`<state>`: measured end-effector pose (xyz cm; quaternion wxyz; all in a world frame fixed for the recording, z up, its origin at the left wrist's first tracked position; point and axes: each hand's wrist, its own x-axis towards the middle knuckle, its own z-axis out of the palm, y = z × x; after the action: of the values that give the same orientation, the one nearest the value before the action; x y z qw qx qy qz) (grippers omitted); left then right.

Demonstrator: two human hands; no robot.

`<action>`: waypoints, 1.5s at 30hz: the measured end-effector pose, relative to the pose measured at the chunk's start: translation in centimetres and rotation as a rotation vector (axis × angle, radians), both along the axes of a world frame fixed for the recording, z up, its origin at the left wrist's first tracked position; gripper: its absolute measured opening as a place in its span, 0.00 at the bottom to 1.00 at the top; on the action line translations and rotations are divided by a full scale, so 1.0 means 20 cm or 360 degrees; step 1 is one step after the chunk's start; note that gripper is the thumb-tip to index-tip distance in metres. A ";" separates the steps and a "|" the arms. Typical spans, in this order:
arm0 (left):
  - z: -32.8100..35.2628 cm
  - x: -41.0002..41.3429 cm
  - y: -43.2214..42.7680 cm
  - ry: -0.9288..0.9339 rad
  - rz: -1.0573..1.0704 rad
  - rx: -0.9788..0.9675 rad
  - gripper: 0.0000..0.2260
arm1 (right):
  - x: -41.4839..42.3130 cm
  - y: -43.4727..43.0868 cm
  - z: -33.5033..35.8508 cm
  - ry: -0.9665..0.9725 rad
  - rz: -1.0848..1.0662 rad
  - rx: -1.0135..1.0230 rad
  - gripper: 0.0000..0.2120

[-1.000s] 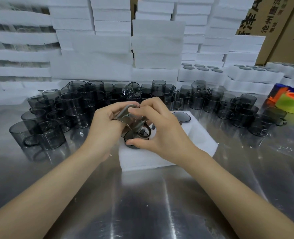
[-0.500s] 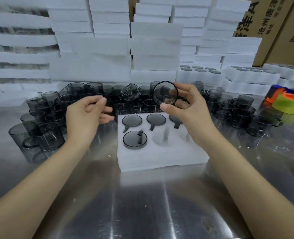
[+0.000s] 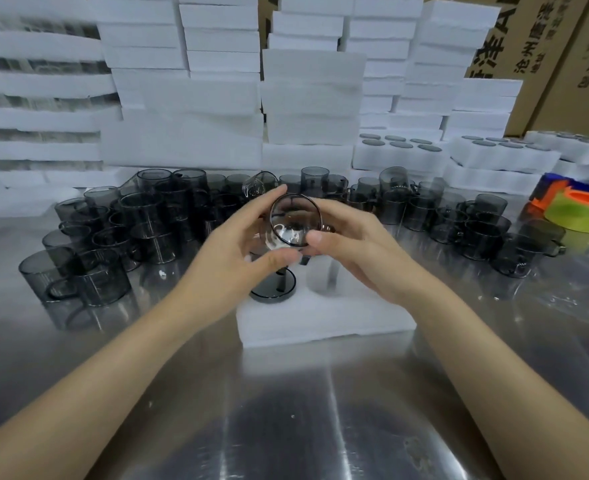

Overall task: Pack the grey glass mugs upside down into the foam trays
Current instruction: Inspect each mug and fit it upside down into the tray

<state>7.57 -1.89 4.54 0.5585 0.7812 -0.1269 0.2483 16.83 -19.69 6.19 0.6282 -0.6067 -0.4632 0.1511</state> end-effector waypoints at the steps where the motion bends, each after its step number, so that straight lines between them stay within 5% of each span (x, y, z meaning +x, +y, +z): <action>1: -0.01 0.00 -0.01 -0.0008 -0.0005 -0.0044 0.31 | 0.00 0.00 -0.01 0.0001 0.0002 -0.0006 0.20; 4: 0.00 0.00 -0.02 -0.0043 0.0113 -0.0287 0.31 | 0.00 0.02 -0.01 -0.0106 -0.0257 0.0070 0.18; 8: -0.01 0.00 -0.05 -0.0035 0.0168 -0.0399 0.30 | 0.00 0.02 -0.03 -0.1399 -0.0562 0.0122 0.14; 10: -0.01 -0.01 -0.05 -0.0061 0.0189 -0.0368 0.30 | -0.02 0.03 -0.03 -0.1681 -0.0649 0.0063 0.11; 13: 0.01 -0.01 -0.05 -0.0060 0.0148 -0.0397 0.27 | -0.01 0.00 0.01 -0.1492 -0.0624 0.0041 0.07; 19: 0.00 -0.01 -0.04 -0.0095 0.0137 -0.0406 0.06 | 0.03 -0.20 0.13 -0.0387 -0.0165 -0.0149 0.06; 26: -0.02 -0.04 -0.08 -0.0026 -0.0049 0.0256 0.15 | 0.05 -0.25 0.13 -0.0473 -0.0115 -0.0559 0.14; 35: -0.03 -0.05 -0.12 -0.0251 0.0074 0.0613 0.12 | 0.04 -0.19 0.09 -0.0709 -0.0240 -0.0547 0.12; 45: -0.05 -0.05 -0.13 -0.0432 0.0144 0.1227 0.14 | 0.10 -0.18 0.05 -0.0478 -0.0143 -0.0621 0.18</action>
<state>6.52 -4.57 3.44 0.1917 0.8982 -0.2487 0.3077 18.91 -23.36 7.26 0.4292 -0.7522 -0.4860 0.1178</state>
